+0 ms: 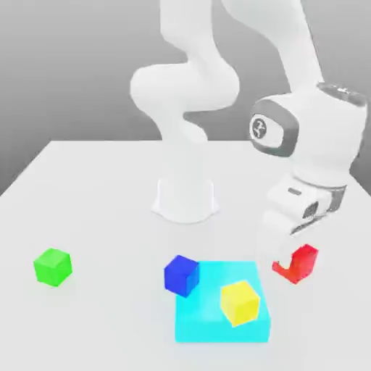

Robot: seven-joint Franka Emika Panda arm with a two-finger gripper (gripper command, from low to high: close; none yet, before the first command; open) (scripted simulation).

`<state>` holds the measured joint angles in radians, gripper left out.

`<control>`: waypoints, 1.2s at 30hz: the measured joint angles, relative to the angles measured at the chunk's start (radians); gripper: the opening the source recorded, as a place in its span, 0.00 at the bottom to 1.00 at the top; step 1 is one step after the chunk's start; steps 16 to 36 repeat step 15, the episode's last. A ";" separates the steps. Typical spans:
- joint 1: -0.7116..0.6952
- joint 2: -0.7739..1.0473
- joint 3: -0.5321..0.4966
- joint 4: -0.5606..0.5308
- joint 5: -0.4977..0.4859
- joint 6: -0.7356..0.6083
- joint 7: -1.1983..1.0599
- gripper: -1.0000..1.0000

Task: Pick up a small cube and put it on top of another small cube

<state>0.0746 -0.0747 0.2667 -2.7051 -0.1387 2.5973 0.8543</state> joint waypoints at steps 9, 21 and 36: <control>-0.168 -0.187 -0.157 -0.130 0.177 -0.025 0.269 0.00; -0.184 -0.074 -0.165 -0.153 0.175 0.113 0.295 1.00; -0.184 -0.074 -0.165 -0.153 0.175 0.113 0.295 1.00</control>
